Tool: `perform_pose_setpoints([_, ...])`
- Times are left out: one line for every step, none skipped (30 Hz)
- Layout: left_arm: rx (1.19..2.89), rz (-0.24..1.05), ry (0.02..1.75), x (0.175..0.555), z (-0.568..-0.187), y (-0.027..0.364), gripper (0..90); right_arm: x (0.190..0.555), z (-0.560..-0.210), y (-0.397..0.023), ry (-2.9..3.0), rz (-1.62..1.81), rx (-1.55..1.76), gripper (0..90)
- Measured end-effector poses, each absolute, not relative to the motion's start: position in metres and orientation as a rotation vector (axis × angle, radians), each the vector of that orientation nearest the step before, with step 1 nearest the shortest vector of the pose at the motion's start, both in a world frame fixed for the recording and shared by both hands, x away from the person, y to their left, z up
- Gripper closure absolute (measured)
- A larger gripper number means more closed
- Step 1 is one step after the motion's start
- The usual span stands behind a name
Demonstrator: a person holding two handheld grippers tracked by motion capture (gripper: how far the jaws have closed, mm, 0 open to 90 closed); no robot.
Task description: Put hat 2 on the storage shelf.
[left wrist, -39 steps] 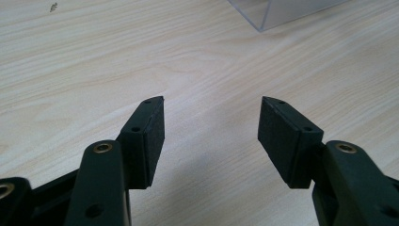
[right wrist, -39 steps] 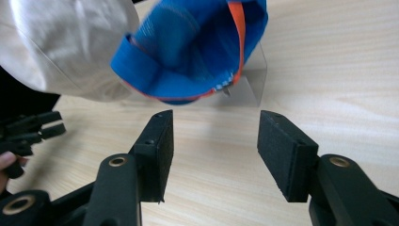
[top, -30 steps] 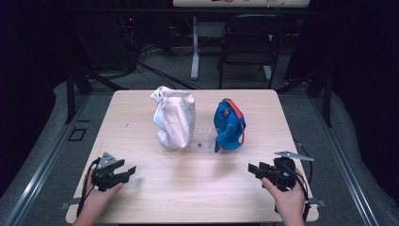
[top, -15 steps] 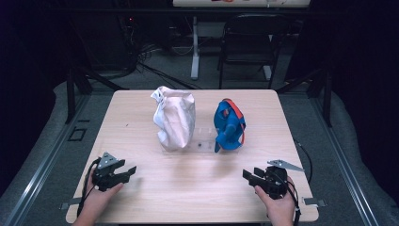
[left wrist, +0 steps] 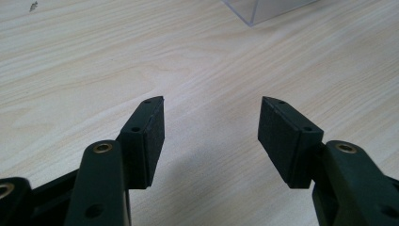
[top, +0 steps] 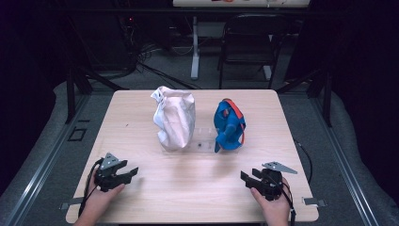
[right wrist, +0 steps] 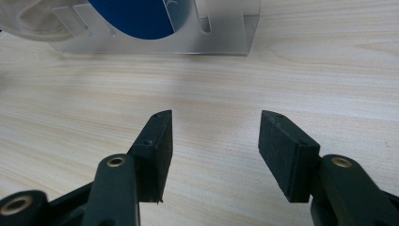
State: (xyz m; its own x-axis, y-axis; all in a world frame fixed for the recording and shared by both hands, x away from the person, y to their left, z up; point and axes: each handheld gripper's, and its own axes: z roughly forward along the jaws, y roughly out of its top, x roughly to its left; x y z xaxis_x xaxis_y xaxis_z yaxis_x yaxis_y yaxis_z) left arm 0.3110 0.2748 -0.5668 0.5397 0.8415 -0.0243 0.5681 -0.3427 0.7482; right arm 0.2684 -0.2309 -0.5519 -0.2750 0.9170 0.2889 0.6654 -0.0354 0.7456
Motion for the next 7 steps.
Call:
perform_pose_setpoints([2.053,0.482,1.134,0.3113,-0.5671,0.2748,41.9,0.269,-0.5527,-0.2306,1.953,1.201,1.672,44.6])
perform_pose_setpoints([2.062,0.484,1.129,0.3117,-0.5672,0.275,41.8,0.2695,-0.5535,-0.2303,1.955,1.196,1.665,44.3])
perform_pose_setpoints([2.062,0.491,1.125,0.3119,-0.5677,0.2748,41.2,0.2698,-0.554,-0.2303,1.958,1.184,1.653,43.6])
perform_pose_setpoints([2.06,0.498,1.121,0.3123,-0.5683,0.2747,40.5,0.2701,-0.5543,-0.2304,1.957,1.175,1.646,43.0])
perform_pose_setpoints([2.063,0.505,1.116,0.3128,-0.5686,0.2747,39.8,0.2703,-0.5544,-0.2307,1.956,1.163,1.637,42.5])
perform_pose_setpoints([2.064,0.509,1.112,0.3136,-0.5691,0.2745,39.1,0.2706,-0.5546,-0.2312,1.949,1.149,1.627,42.0])
perform_pose_setpoints([2.064,0.508,1.102,0.3146,-0.57,0.2743,38.1,0.271,-0.5549,-0.2322,1.934,1.123,1.611,40.9])
